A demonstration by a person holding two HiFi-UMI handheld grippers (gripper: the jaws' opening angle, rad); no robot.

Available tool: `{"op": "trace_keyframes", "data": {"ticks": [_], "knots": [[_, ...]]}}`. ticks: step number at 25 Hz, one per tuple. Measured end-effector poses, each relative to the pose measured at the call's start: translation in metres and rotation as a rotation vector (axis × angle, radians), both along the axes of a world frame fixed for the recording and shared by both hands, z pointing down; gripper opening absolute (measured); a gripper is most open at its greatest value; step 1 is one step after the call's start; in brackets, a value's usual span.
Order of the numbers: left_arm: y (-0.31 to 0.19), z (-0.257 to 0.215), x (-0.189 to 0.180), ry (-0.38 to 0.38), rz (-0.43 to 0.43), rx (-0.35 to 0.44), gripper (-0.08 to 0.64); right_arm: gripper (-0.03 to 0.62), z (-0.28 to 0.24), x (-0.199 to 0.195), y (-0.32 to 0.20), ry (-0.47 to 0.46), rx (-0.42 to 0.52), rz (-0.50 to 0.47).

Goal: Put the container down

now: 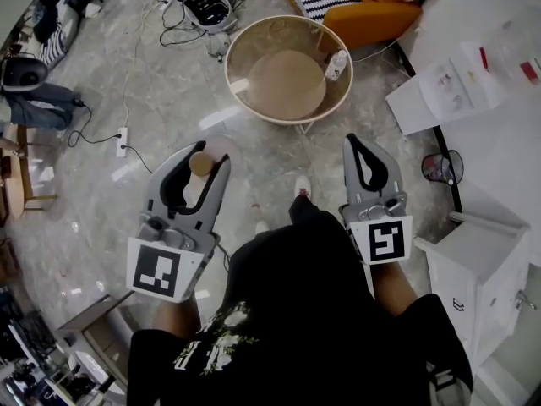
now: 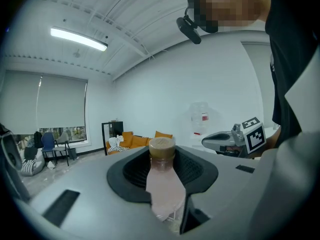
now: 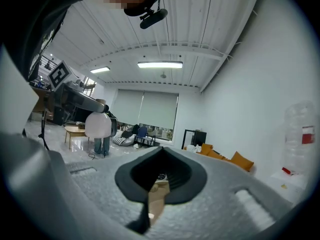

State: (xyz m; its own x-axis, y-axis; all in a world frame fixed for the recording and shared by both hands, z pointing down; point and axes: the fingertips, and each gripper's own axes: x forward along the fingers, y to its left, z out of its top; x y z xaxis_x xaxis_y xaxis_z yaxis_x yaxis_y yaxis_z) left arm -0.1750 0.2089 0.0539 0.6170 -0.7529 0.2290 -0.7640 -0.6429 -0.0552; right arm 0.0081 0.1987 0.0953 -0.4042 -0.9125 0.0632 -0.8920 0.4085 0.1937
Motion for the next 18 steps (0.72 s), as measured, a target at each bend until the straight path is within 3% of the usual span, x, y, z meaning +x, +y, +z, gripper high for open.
{"op": "trace_keyframes", "data": {"ticks": [7, 18], "knots": [[-0.033, 0.003, 0.032, -0.006, -0.077, -0.001, 0.146, -0.005, 0.013, 0.033, -0.047, -0.018, -0.017, -0.072], [-0.065, 0.009, 0.052, -0.013, -0.211, 0.003, 0.147, -0.005, 0.025, 0.058, -0.102, -0.048, -0.021, -0.189]]}}
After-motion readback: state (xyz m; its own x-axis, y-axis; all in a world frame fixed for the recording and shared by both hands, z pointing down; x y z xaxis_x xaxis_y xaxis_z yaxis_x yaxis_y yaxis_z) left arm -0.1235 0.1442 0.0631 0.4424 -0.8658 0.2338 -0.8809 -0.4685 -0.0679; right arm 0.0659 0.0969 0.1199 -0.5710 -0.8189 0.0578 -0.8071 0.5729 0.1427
